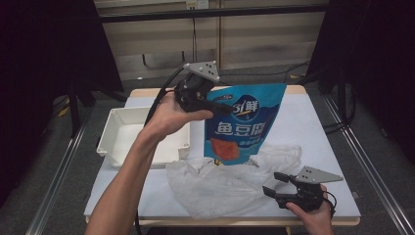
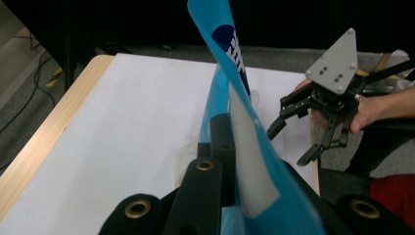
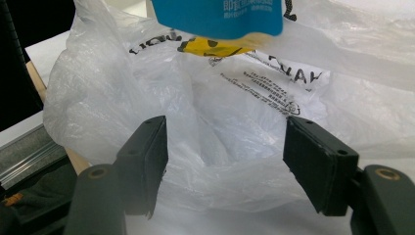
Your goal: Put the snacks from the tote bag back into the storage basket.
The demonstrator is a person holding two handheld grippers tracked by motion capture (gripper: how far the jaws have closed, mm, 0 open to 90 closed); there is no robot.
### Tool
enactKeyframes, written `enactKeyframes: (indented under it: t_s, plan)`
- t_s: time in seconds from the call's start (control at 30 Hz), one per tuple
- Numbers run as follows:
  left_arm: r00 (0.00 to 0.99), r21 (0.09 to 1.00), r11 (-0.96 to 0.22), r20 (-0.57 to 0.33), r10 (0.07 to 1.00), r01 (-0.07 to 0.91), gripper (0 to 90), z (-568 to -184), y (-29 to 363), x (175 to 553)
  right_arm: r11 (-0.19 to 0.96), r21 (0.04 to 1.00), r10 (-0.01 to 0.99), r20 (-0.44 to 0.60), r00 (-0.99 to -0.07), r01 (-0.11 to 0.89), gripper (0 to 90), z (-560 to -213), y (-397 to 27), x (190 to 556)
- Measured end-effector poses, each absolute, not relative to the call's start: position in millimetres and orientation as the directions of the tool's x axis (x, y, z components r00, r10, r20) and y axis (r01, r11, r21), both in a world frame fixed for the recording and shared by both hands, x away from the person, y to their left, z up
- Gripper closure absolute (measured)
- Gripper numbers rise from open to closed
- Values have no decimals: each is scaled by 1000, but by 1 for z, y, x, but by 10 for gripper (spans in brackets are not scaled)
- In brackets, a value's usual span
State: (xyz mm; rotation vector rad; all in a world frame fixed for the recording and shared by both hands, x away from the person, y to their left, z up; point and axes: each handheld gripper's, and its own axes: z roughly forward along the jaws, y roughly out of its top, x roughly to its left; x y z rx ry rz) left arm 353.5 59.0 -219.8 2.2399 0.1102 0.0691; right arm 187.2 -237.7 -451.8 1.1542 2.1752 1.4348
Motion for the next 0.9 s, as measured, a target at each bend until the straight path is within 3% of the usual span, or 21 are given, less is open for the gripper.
enactKeyframes:
  t_s: [0.4, 0.9]
  plan:
    - [989, 791, -609, 34, 146, 63, 900, -195, 94, 359, 179, 868, 750, 184, -635, 463, 324, -452, -238, 188]
    - [975, 809, -577, 21, 221, 113, 900, -192, 137, 370, 179, 865, 751, 188, -633, 469, 322, -453, -237, 189]
